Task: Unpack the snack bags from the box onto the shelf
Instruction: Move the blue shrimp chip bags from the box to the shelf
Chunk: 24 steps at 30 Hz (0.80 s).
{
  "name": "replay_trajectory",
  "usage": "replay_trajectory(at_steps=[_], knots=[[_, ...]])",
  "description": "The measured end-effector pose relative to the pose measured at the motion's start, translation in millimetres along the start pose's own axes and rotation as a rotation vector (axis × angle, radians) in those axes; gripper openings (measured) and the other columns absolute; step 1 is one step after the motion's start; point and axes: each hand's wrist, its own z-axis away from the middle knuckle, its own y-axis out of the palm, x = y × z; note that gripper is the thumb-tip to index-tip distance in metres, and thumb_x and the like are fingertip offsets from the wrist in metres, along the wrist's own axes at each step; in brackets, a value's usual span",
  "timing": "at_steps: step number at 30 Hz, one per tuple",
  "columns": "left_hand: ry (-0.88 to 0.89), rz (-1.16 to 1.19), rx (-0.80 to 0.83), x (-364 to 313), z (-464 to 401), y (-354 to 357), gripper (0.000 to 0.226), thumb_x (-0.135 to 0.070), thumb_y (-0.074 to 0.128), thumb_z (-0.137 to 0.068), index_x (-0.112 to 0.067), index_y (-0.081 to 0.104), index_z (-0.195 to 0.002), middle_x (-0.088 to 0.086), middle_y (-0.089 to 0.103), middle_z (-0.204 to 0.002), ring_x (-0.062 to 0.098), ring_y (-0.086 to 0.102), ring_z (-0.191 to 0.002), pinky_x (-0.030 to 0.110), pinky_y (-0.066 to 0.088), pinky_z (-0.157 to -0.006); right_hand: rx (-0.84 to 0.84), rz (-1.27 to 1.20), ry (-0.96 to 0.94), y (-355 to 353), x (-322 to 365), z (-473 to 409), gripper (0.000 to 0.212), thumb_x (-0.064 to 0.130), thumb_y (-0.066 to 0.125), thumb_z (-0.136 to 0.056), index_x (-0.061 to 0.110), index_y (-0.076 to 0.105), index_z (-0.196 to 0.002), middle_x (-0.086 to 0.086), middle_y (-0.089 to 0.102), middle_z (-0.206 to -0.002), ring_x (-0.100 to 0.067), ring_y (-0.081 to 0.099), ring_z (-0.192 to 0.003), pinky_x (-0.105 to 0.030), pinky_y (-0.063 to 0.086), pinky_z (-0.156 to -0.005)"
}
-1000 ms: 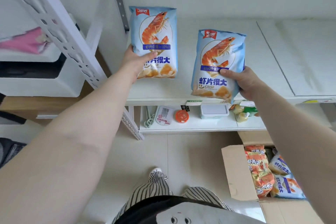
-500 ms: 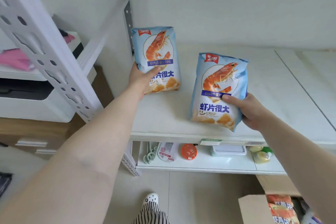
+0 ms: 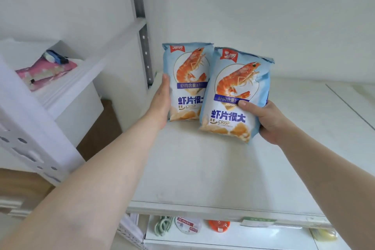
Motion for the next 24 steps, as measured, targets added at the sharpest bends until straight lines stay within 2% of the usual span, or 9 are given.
replay_trajectory(at_steps=[2,5,9,12,15,17,20,22,24], knots=[[-0.027,0.000,-0.027,0,-6,-2,0.066,-0.072,0.027,-0.089,-0.031,0.053,-0.134,0.003,0.057,-0.136,0.021,0.054,-0.126,0.046,0.044,-0.105,0.028,-0.012,0.009,4,2,-10,0.060,0.017,0.082,-0.062,0.015,0.063,-0.119,-0.008,0.075,-0.106,-0.027,0.072,-0.091,-0.036,0.060,-0.071],[0.020,-0.044,-0.007,-7,-4,2,0.050,-0.071,0.031,-0.089,-0.039,0.050,-0.122,-0.001,0.061,-0.128,0.021,0.060,-0.116,0.049,0.047,-0.100,0.093,-0.011,0.004,11,1,-20,0.052,0.012,0.072,-0.070,0.015,0.062,-0.121,-0.009,0.074,-0.110,-0.026,0.073,-0.091,-0.036,0.060,-0.071],[0.187,-0.214,-0.071,-11,-7,6,0.017,-0.051,0.037,-0.096,-0.044,0.039,-0.111,0.003,0.062,-0.117,0.032,0.062,-0.108,0.054,0.050,-0.093,0.103,0.010,-0.003,13,-3,-24,0.063,0.013,0.074,-0.069,0.013,0.057,-0.130,-0.010,0.073,-0.113,-0.025,0.073,-0.093,-0.036,0.060,-0.072],[0.264,-0.235,-0.190,-13,-4,9,0.020,-0.035,0.042,-0.092,-0.038,0.054,-0.107,0.005,0.067,-0.106,0.029,0.065,-0.097,0.055,0.052,-0.090,0.097,0.024,0.009,17,-5,-24,0.092,0.026,0.096,-0.049,0.014,0.057,-0.131,-0.009,0.072,-0.114,-0.026,0.073,-0.093,-0.036,0.060,-0.071],[0.230,-0.113,-0.192,-13,1,15,0.040,-0.013,0.036,-0.099,-0.031,0.049,-0.133,0.004,0.066,-0.118,0.022,0.065,-0.101,0.046,0.053,-0.093,0.130,-0.015,0.021,20,-3,-21,0.106,0.039,0.099,-0.030,0.018,0.060,-0.126,-0.008,0.073,-0.114,-0.025,0.073,-0.096,-0.036,0.060,-0.071],[0.201,-0.051,-0.137,-15,9,15,0.039,-0.025,0.035,-0.100,-0.039,0.047,-0.136,-0.001,0.065,-0.125,0.019,0.064,-0.109,0.044,0.051,-0.096,0.168,-0.034,0.052,21,-1,-18,0.103,0.041,0.099,-0.028,0.020,0.062,-0.121,-0.007,0.073,-0.113,-0.024,0.073,-0.095,-0.037,0.060,-0.071],[0.141,0.005,0.030,-19,25,14,0.040,-0.055,0.022,-0.101,-0.050,0.061,-0.108,-0.015,0.073,-0.101,-0.002,0.069,-0.087,0.024,0.056,-0.075,0.214,-0.035,0.087,21,2,-15,0.098,0.043,0.099,-0.028,0.022,0.063,-0.117,-0.005,0.074,-0.112,-0.023,0.073,-0.096,-0.038,0.060,-0.070],[0.173,-0.069,0.155,-18,34,14,0.041,-0.066,0.018,-0.093,-0.059,0.056,-0.105,-0.021,0.068,-0.108,-0.007,0.064,-0.098,0.023,0.051,-0.087,0.214,-0.027,0.087,26,3,-16,0.098,0.044,0.099,-0.030,0.021,0.063,-0.119,-0.005,0.073,-0.113,-0.023,0.072,-0.097,-0.038,0.060,-0.072],[0.231,-0.108,0.245,-17,41,16,0.063,-0.081,0.037,-0.076,-0.053,0.041,-0.132,-0.017,0.055,-0.135,0.002,0.052,-0.124,0.033,0.042,-0.106,0.172,0.004,0.052,34,2,-20,0.095,0.040,0.098,-0.038,0.021,0.060,-0.123,-0.005,0.073,-0.112,-0.022,0.073,-0.096,-0.036,0.060,-0.071]])
